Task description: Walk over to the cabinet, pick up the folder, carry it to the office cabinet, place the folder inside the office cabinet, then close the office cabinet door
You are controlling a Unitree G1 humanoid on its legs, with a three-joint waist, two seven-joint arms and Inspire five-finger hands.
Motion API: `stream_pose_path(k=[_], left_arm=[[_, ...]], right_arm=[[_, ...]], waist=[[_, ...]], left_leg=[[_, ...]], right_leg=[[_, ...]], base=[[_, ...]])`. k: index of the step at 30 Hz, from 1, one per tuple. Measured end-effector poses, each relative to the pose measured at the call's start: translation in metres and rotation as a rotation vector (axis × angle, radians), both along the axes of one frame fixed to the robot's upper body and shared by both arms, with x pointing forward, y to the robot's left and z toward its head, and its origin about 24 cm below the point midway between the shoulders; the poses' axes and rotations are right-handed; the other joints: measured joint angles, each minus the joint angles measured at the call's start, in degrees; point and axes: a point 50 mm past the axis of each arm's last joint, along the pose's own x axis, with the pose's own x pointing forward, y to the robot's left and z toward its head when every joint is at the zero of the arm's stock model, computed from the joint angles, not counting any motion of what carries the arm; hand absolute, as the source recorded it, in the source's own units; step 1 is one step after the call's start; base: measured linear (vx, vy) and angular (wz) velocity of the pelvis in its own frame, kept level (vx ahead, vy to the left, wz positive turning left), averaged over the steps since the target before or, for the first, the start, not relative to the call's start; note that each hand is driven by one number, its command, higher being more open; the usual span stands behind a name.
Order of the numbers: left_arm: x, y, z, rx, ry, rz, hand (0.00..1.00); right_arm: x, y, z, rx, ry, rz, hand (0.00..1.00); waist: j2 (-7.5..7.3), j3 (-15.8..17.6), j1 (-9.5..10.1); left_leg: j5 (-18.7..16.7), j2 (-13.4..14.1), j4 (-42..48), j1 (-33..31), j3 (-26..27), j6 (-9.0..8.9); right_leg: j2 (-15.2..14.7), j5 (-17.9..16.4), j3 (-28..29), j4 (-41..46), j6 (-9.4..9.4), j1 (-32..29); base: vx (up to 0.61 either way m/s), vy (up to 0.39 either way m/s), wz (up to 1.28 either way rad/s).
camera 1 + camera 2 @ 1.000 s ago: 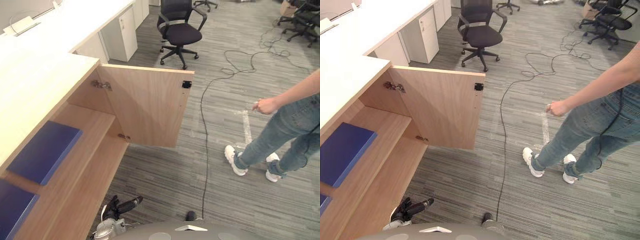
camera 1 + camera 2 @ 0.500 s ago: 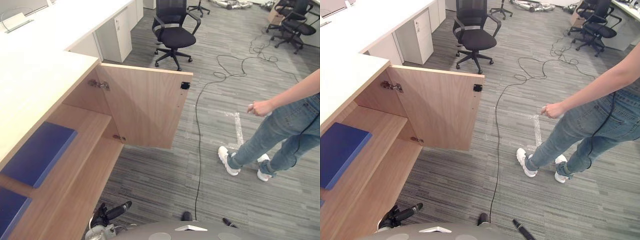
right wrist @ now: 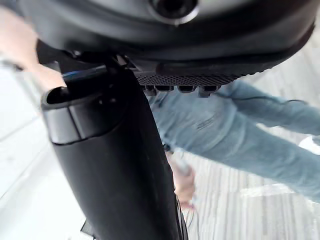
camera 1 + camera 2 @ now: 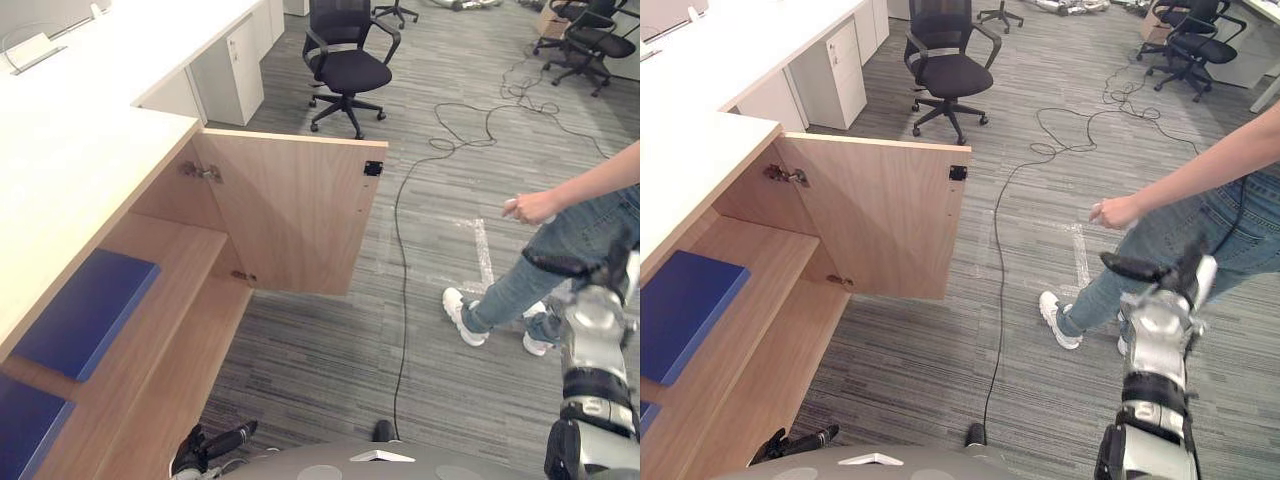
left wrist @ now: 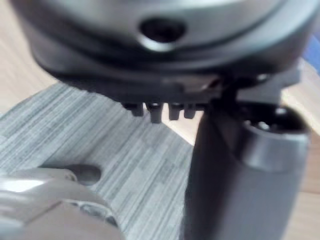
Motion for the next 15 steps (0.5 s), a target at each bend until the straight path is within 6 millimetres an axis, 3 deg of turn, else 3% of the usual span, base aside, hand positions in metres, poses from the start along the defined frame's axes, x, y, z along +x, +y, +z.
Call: stream_pose_path(k=[6,10,15], left_arm=[[0.003,-0.008,-0.001,-0.031,-0.007,-0.065,1.00],[0.011,-0.012,0.002,-0.037,-0.048,-0.088,1.00],[0.011,-0.012,0.004,-0.024,-0.073,-0.105,1.00]], right_arm=[[0.059,0.046,0.020,-0.059,0.060,0.292,1.00],[0.084,0.052,0.042,-0.048,0.071,0.344,1.00],[0.111,0.061,0.089,0.105,-0.087,0.376,1.00]], waist=[[0.49,0.29,1.04],[1.43,1.04,2.46],[1.74,3.18,3.84]], left_leg=[[0.82,-0.96,-0.58,-0.30,-1.77,1.24],[1.46,-1.95,-0.59,-0.91,-3.08,2.23],[2.33,-3.80,-0.70,-1.21,-4.96,3.53]], right_leg=[[-0.95,0.65,-1.42,0.01,0.05,0.16],[-2.14,2.01,-2.84,0.01,-0.01,0.22],[-4.15,3.19,-4.82,-0.01,0.13,0.92]], base=[[-0.05,0.000,0.10],[-0.08,0.043,0.21],[-0.08,0.039,0.21]])
